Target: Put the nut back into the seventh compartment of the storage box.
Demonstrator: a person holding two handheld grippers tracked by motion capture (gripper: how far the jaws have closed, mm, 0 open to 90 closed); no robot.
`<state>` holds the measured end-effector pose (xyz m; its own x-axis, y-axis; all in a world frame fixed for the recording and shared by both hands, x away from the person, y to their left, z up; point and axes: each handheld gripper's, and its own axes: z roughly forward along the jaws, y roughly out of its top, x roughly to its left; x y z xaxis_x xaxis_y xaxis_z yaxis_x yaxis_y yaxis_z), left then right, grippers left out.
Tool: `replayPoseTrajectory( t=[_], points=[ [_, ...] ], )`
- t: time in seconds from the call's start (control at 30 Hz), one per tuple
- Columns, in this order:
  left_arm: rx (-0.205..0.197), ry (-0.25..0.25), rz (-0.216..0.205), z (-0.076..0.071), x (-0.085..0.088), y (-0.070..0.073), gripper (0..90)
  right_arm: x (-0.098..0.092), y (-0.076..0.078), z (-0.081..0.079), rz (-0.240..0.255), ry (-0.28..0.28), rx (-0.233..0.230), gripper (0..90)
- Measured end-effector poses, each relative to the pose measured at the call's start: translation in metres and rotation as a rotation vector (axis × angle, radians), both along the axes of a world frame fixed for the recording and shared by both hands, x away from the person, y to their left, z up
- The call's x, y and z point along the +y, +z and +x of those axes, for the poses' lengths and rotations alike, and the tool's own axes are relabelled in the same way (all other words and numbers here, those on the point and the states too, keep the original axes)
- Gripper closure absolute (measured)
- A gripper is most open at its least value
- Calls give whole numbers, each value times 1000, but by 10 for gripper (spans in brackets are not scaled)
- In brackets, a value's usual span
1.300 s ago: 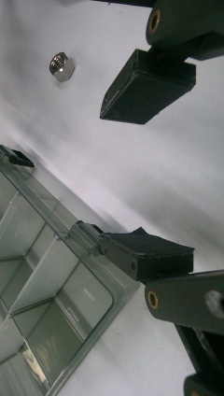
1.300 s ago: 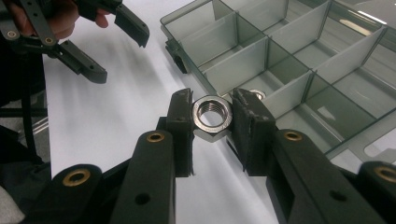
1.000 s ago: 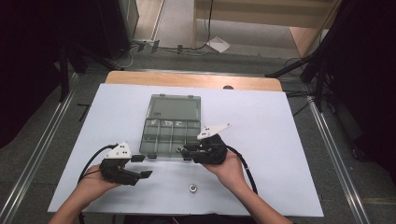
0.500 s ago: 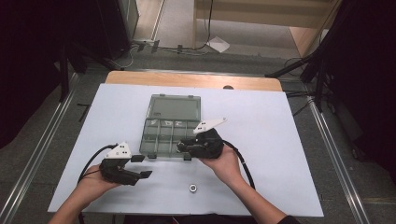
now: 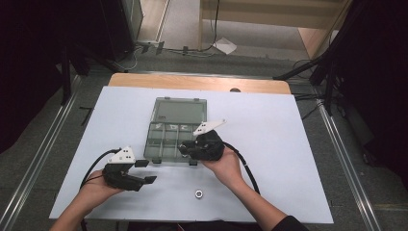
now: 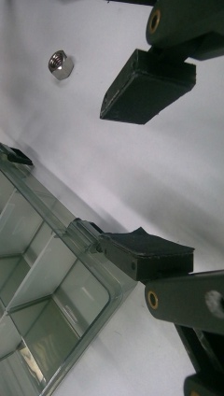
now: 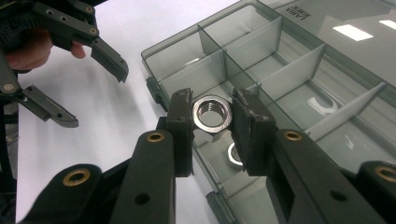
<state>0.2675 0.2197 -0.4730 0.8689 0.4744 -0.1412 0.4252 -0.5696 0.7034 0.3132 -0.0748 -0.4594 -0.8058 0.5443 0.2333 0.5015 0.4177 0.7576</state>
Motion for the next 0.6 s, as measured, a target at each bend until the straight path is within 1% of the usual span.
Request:
replayPoseTrajectory(
  t=[0.03,0.07,0.1,0.17,0.37,0.53,0.57,0.6],
  points=[
    [1,-1,8,0,0,1,344,1,-1,0,-4,0,-5,710],
    [1,-1,6,0,0,0,343,1,-2,1,-5,-1,-3,710],
    [3,-1,14,0,0,1,344,2,-3,1,-10,-2,-1,710],
    [-1,-1,-2,0,0,0,344,3,-5,2,-18,-4,3,710],
    [-1,-1,-2,0,0,0,344,8,-11,3,-25,-8,8,710],
    [-2,-1,-3,0,0,0,344,12,-17,4,-43,-4,10,710],
    [3,-3,13,0,0,1,344,13,-18,3,-42,-4,12,709],
    [2,-3,10,0,0,1,344,14,-18,3,-42,-3,12,709]
  ],
)
